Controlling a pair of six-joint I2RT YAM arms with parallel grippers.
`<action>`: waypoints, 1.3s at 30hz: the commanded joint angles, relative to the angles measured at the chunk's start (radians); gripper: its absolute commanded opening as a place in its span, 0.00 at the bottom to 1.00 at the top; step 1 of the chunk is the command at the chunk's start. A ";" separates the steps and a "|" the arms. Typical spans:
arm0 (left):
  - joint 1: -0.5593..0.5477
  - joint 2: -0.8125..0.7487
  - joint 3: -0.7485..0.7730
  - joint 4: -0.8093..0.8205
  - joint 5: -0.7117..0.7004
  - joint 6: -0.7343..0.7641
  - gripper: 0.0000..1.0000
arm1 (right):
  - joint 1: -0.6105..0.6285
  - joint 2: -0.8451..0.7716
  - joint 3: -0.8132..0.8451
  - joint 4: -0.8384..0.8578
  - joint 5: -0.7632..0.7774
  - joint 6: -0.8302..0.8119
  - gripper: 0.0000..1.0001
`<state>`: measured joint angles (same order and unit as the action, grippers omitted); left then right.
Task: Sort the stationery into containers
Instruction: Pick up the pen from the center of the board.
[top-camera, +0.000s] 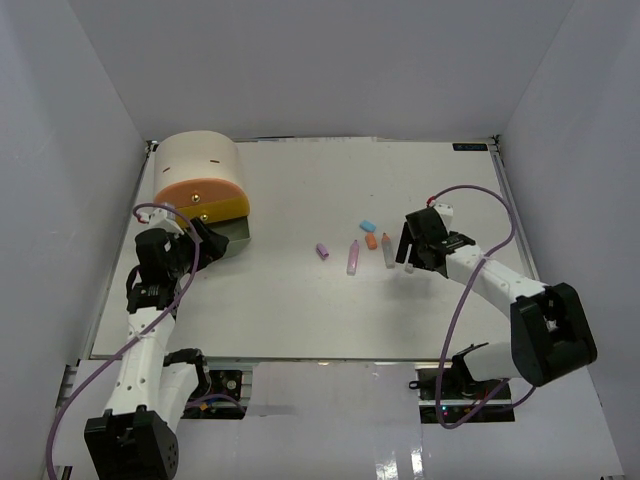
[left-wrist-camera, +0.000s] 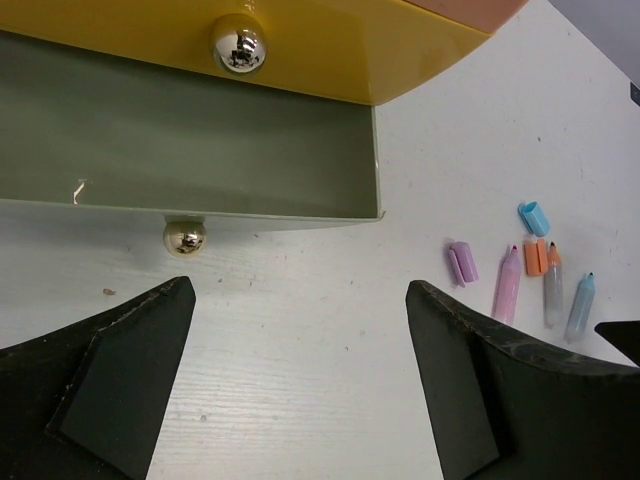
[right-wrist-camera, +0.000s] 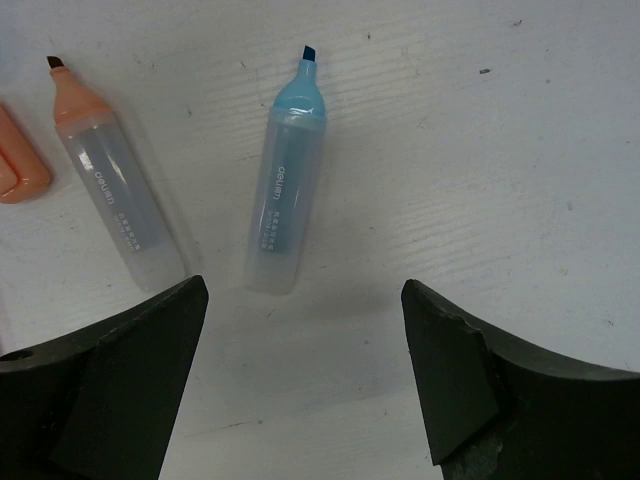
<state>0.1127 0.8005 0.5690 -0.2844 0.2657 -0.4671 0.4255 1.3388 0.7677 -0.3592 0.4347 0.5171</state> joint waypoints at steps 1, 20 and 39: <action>-0.004 -0.021 -0.004 -0.007 -0.008 0.015 0.98 | -0.010 0.060 0.050 0.009 0.009 0.058 0.84; -0.011 -0.049 -0.038 0.063 0.133 -0.008 0.98 | -0.010 0.186 -0.024 0.117 -0.047 0.083 0.56; -0.299 -0.072 0.026 0.131 0.235 -0.304 0.98 | 0.229 -0.249 -0.182 0.298 -0.109 -0.120 0.16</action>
<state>-0.1017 0.7307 0.5392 -0.2066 0.5190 -0.6754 0.5797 1.1706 0.5964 -0.1692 0.3557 0.4580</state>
